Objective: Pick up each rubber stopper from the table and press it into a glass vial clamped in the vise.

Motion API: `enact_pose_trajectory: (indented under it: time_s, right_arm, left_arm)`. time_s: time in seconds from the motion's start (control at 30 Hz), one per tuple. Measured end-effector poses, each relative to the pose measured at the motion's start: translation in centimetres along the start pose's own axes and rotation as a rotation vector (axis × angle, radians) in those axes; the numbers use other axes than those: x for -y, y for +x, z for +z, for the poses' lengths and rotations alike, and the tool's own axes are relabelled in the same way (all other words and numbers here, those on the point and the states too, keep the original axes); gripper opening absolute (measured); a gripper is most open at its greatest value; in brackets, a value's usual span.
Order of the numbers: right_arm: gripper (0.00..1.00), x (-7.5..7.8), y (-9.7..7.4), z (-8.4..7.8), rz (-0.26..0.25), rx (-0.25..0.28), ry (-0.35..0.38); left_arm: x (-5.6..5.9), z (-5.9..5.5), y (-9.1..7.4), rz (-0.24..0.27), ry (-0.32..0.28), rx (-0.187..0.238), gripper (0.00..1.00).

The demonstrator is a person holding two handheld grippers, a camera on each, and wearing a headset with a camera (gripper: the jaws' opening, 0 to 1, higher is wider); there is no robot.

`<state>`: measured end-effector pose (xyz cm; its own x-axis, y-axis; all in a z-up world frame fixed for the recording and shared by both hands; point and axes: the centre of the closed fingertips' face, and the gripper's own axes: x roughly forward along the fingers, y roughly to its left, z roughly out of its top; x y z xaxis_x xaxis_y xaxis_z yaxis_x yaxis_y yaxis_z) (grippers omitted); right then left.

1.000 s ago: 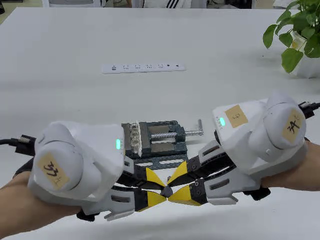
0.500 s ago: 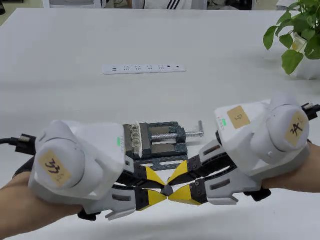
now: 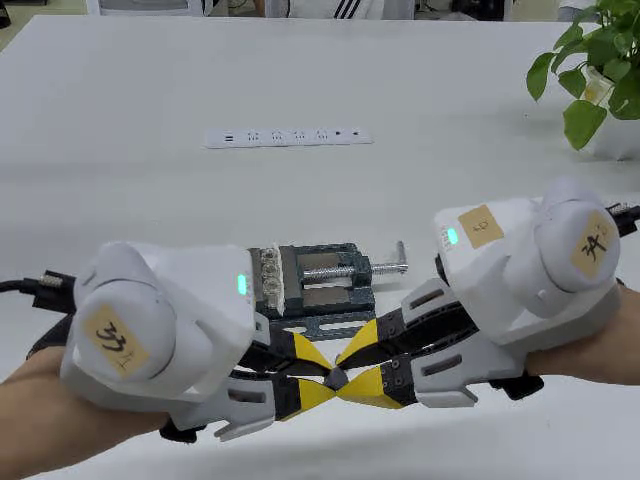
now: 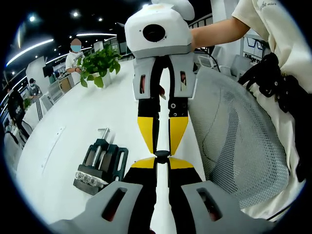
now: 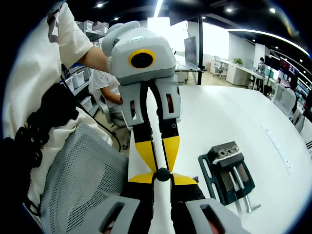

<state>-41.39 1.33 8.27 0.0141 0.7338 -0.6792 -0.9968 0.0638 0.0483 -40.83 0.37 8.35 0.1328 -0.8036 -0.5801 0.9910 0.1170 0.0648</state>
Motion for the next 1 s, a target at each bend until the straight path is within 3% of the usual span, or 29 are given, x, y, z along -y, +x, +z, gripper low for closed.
enact_pose_trajectory:
  time_s: [0.4, 0.63, 0.8, 0.87, 1.0]
  right_arm:
    - [0.07, -0.2, 0.2, 0.0, 0.005, -0.010, -0.014]
    - [0.07, 0.5, 0.3, -0.5, -0.009, -0.036, -0.030]
    - [0.07, 1.2, 0.1, -0.8, -0.012, -0.043, -0.022]
    - [0.07, 1.5, 0.1, -0.8, -0.013, -0.047, -0.023]
    - [0.07, 2.1, 0.0, -0.9, -0.011, -0.067, -0.022]
  left_arm:
    - [0.1, -0.2, 0.0, -0.003, 0.026, -0.002, 0.05]
    - [-0.6, -0.1, -0.3, 0.029, -0.003, 0.027, 0.08]
    - [-2.2, -1.1, -1.0, 0.087, -0.048, 0.029, 0.23]
    - [-2.9, -1.6, -1.3, 0.116, -0.099, 0.043, 0.29]
    - [-4.5, -2.8, -2.4, 0.201, -0.139, 0.064, 0.52]
